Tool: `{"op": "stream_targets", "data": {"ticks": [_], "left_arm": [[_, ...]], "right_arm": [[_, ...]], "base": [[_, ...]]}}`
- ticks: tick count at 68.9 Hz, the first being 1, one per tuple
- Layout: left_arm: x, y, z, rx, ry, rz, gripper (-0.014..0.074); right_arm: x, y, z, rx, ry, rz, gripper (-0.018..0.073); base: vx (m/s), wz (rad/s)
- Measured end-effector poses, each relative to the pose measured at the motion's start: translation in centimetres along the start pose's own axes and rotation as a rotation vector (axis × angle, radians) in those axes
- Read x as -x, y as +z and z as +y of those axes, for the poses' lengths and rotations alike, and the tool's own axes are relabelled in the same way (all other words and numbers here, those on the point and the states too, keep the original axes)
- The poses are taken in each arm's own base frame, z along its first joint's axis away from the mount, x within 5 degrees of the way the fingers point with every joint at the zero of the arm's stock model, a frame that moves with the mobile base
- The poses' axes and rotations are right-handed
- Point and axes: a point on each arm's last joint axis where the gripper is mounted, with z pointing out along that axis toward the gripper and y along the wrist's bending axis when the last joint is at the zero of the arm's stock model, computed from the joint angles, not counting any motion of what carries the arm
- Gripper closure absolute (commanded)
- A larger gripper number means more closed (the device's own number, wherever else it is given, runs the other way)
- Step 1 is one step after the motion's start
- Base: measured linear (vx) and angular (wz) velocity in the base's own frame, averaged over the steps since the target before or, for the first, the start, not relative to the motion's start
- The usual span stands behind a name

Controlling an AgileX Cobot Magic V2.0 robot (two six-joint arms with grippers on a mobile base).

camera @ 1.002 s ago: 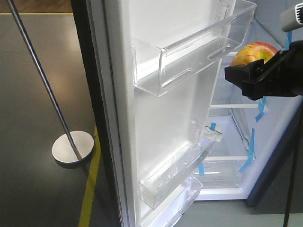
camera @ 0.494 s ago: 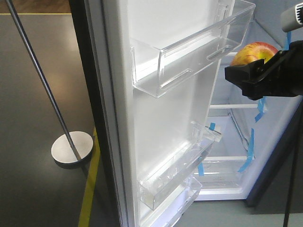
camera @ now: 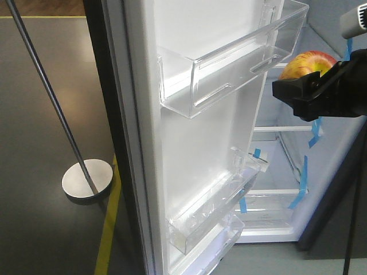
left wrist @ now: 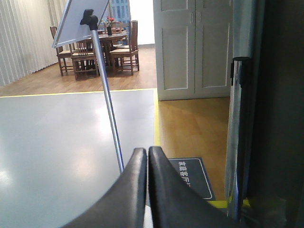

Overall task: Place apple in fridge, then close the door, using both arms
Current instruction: 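Move the right gripper with the apple toward the top door bin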

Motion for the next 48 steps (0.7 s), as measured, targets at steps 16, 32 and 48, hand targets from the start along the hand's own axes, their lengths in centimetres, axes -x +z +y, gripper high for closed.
{"op": "stream_targets", "data": {"ticks": [16, 32, 48], "left_arm": [[0.0, 0.0, 0.0, 0.0, 0.0, 0.0, 0.0605], [0.0, 0.0, 0.0, 0.0, 0.0, 0.0, 0.0605], [0.0, 0.0, 0.0, 0.0, 0.0, 0.0, 0.0605]], "right_arm": [[0.0, 0.0, 0.0, 0.0, 0.0, 0.0, 0.0503], [0.0, 0.0, 0.0, 0.0, 0.0, 0.0, 0.0503], [0.0, 0.0, 0.0, 0.0, 0.0, 0.0, 0.0503]], "base": [[0.0, 0.0], [0.0, 0.0], [0.0, 0.0]]}}
